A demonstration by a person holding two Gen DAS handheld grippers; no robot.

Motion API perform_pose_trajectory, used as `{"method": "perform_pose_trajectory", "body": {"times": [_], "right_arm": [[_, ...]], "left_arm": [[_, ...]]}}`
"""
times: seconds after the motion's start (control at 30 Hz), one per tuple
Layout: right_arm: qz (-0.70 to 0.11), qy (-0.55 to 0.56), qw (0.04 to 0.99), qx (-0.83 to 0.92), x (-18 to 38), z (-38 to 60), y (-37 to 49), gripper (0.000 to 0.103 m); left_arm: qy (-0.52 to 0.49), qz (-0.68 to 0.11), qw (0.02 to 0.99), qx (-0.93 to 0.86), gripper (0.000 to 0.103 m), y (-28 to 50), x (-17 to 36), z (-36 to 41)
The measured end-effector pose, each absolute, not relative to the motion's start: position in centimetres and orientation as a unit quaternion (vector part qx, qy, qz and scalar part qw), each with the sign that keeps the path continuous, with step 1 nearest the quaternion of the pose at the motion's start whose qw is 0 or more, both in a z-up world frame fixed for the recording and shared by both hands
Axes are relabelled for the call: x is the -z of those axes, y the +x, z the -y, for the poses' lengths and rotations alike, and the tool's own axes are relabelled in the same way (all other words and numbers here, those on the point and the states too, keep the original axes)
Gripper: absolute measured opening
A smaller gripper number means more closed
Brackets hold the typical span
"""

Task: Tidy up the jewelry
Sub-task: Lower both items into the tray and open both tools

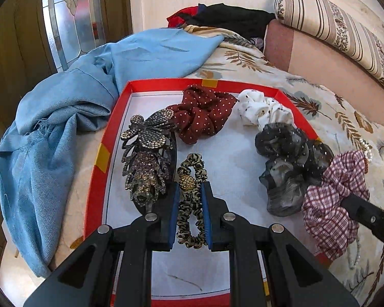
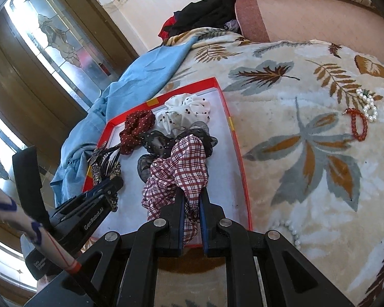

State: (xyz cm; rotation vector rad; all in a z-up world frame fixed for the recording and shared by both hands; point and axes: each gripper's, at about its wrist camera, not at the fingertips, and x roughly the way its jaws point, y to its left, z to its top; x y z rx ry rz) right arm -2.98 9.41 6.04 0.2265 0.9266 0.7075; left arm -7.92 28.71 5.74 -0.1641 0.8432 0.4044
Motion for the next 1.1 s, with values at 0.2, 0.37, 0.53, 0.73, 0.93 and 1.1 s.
{"method": "perform_pose_trajectory", "body": {"times": [0.2,0.37,0.53,0.73,0.93,1.1], "right_arm": [[-0.433,0.098,0.836,-0.323,-5.9,-10.2,-1.6,0.011],[-0.431,0.093,0.839,-0.317,-5.7,-10.8,-0.6,0.011],[-0.432,0.084,0.841,-0.315,-5.5,-11.5,-0.1,0.012],[-0.435,0.083,0.839,-0.316,-5.1,-11.4,-0.4,0.014],[-0.424,0.073,0.844,-0.321,-6.0,-11.5,-1.2,0.017],[-0.414,0.07,0.848,-0.325,-6.8,-11.4,-2.0,0.031]], "left_arm": [[-0.081,-0.411,0.886,-0.198,0.016,-7.6,-5.4,-28.9],[-0.08,-0.412,0.885,-0.2,0.016,-7.4,-5.3,-29.0],[-0.077,-0.411,0.885,-0.203,0.016,-7.3,-5.2,-29.0],[-0.075,-0.409,0.886,-0.205,0.016,-7.4,-5.1,-29.1],[-0.069,-0.403,0.889,-0.206,0.016,-7.5,-5.4,-28.9],[-0.062,-0.396,0.892,-0.209,0.018,-7.7,-5.8,-28.7]]}}
